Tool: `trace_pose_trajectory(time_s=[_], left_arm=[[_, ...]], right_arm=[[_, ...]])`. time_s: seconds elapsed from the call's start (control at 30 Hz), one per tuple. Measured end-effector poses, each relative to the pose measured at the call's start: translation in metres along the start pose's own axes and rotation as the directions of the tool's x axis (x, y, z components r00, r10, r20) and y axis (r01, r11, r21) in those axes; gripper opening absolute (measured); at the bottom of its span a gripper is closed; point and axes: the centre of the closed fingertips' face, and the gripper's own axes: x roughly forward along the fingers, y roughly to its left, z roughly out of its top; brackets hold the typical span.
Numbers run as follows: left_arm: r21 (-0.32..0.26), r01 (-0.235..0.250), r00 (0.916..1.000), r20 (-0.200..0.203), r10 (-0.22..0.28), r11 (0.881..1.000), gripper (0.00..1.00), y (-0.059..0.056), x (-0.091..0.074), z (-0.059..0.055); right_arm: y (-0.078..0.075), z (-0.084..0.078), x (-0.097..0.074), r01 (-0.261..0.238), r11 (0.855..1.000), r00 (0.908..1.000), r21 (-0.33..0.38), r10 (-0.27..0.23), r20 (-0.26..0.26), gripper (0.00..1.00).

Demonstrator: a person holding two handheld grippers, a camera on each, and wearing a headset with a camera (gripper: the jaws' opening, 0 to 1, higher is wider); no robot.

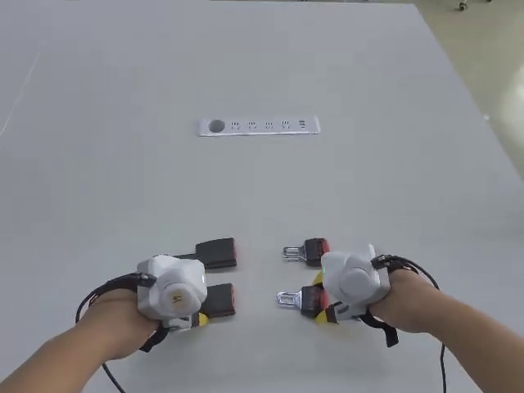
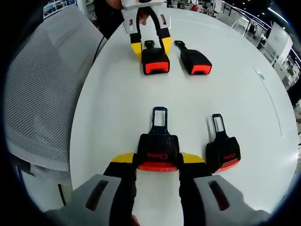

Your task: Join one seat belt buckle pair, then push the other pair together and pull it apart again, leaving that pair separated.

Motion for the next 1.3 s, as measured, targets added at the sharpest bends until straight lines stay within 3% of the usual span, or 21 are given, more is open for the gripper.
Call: trace_pose_trajectory(time_s=[0.33,0.6,1.3], left_arm=[[0.004,0.001,1.0000,0.005,-0.001,1.000,0.32,0.000,-0.001,-0.001],[0.006,0.005,1.0000,0.003,-0.005,1.000,0.32,0.000,-0.001,-0.001],[0.026,0.021,0.9998,0.006,-0.021,0.999,0.32,0.000,0.000,-0.001]], right_arm=[[0.000,0.003,0.000,0.004,1.000,0.9985,-0.002,-0.004,-0.054,0.33],[0.000,0.001,0.000,0.008,1.000,0.9980,-0.009,-0.008,-0.063,0.33],[0.002,0.042,0.021,0.004,1.000,1.0000,-0.011,-0.004,0.008,0.33]])
